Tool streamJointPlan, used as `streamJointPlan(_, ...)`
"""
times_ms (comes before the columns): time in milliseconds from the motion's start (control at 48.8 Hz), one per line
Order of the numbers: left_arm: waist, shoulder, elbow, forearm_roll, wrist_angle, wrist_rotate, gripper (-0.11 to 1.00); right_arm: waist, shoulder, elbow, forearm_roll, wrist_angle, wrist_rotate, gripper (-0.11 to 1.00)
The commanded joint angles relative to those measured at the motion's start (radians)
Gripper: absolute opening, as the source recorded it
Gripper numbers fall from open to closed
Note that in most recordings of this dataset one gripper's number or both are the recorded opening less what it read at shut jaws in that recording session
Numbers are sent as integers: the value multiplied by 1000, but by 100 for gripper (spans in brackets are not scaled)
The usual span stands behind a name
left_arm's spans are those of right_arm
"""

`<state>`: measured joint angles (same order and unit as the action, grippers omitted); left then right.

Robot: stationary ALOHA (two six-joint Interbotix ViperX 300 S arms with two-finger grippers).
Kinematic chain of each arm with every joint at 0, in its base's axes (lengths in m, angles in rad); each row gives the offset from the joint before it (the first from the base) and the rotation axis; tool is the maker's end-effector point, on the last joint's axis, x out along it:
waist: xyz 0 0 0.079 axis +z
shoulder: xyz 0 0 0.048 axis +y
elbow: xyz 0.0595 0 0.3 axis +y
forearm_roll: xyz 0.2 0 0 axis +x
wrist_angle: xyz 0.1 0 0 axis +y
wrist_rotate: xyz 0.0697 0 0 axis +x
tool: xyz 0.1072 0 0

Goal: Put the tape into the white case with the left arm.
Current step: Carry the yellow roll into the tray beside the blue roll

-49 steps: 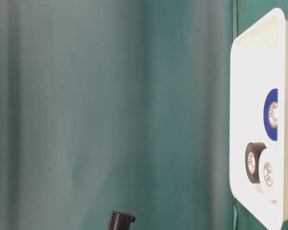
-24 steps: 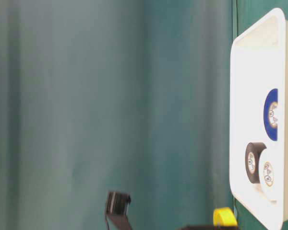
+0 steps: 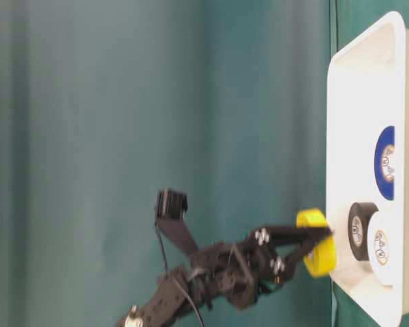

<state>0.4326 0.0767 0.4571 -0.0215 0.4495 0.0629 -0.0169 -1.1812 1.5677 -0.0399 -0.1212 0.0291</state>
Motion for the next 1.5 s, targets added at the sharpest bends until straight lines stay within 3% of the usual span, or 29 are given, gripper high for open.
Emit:
streamJointPlan(0,-8,11,-71,2,-9,0,26,-2,9,-9,-2,-14,0,-10)
streamJointPlan(472,-35,146,-258,0,-9,15,26,-2,9,-8,0,-17,0,-10)
streamJointPlan(1025,-40,164,-255,2,-11,18,26,-2,9,-8,-2,-17,0,-10)
streamJointPlan(1230,-38,163,-250,2,-11,18,80,-2,9,-8,0,-17,0,-10)
streamJointPlan(1312,-40,161,-250,0,-11,18,72,-2,9,-6,0,-17,0,-10)
streamJointPlan(1476,-40,158,-244,2,-11,18,72,-2,9,-6,0,-17,0,-10)
